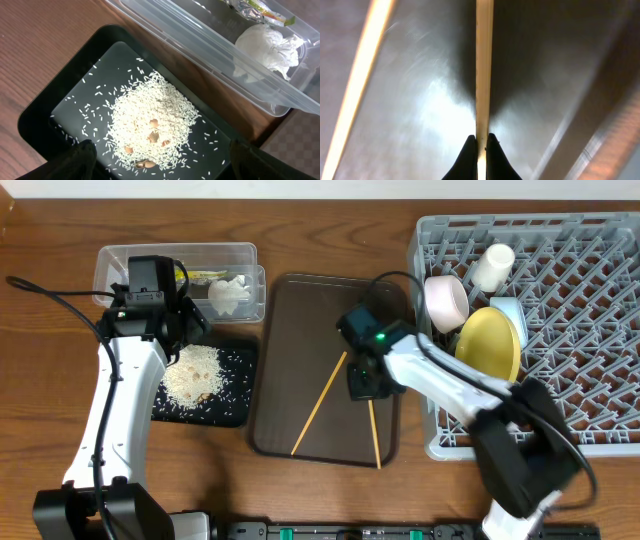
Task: Sort waste into correct bins and load items into the dishwasher rack
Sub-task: 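Grasp one chopstick and carry it to the rack's front edge, then drop the chopstick into the rack and open the right gripper, then reach the right gripper back to the remaining chopstick on the tray, then grasp the second chopstick with the right gripper and lift it, then carry the chopstick to the rack and insert it beside the first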
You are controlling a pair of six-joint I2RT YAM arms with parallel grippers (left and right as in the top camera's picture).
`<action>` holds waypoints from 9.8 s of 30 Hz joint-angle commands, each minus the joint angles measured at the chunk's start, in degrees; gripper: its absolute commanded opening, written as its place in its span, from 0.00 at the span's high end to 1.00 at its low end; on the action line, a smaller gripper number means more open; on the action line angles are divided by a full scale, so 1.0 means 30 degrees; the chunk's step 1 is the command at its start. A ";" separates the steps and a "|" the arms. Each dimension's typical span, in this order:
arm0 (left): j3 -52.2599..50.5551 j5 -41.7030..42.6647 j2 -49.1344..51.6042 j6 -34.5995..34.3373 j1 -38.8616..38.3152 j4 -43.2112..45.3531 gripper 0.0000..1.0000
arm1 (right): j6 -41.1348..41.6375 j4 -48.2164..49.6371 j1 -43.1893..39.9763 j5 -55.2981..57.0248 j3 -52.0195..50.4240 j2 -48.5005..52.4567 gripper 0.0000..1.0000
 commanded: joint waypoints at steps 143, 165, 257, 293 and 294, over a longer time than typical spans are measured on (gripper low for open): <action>-0.0189 -0.0095 0.0036 -0.0175 0.0117 -0.0474 0.12 | -0.5442 -0.1647 0.4269 -0.1974 0.6200 0.6018 0.73; -0.0189 -0.0095 0.0036 -0.0175 0.0117 -0.0474 0.12 | -0.3781 -0.2616 0.1727 0.0554 0.6207 0.2652 0.55; -0.0189 -0.0087 0.0036 -0.0175 0.0117 -0.0546 0.12 | -0.6309 -0.2528 -0.6703 0.1384 -0.1807 -0.6390 0.88; -0.0189 0.0933 0.0036 0.0765 0.0029 -0.0423 0.07 | -0.8327 -0.5064 -0.6703 -0.1348 -0.1792 -0.9938 0.99; -0.0189 0.0925 0.0036 0.0772 0.0029 -0.0423 0.07 | -0.8320 -0.5421 -0.6703 -0.1413 -0.1792 -0.9959 0.99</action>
